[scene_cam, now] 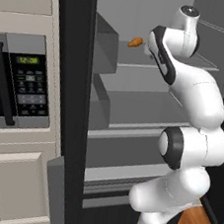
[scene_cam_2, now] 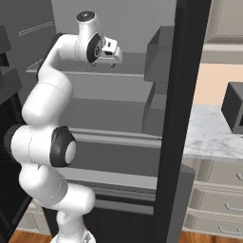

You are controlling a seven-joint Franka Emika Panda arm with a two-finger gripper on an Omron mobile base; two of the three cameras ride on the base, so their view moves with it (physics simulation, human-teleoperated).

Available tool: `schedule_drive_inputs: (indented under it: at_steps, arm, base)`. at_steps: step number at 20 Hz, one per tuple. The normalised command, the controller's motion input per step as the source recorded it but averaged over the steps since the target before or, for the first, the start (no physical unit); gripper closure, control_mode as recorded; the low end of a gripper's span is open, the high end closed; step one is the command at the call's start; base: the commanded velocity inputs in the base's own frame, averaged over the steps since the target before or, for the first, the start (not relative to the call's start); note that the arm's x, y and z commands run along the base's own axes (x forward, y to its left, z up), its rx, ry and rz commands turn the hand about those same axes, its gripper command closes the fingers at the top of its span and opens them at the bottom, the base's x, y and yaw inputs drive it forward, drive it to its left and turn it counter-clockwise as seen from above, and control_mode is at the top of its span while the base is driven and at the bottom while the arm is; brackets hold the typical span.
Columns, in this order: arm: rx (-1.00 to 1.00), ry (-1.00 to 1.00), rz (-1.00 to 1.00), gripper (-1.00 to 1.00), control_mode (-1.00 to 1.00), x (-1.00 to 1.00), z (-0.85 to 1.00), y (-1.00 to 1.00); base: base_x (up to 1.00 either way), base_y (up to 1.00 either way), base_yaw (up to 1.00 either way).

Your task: Pick the two oranges from the fridge and place them on the plate next to the blender to make a fruit smoothie.

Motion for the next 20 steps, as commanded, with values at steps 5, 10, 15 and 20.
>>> schedule_drive_inputs:
  at_steps: [5,10,15,20]
  arm:
    - [0.0,0.0,0.0,-1.0,-1.0,0.76,-0.03,0.0]
    - [0.0,0.0,0.0,-1.0,-1.0,0.78,-0.09,0.0]
    - [0.0,0.0,0.0,-1.0,-1.0,0.63,-0.1,0.0]
    - [0.0,0.0,-0.02,-1.0,-1.0,0.24,-0.05,-0.11]
  base:
    - [0.0,0.0,0.0]
    - [0.0,0.0,0.0]
    - [0.0,0.0,0.0]
    - [0.0,0.0,0.0]
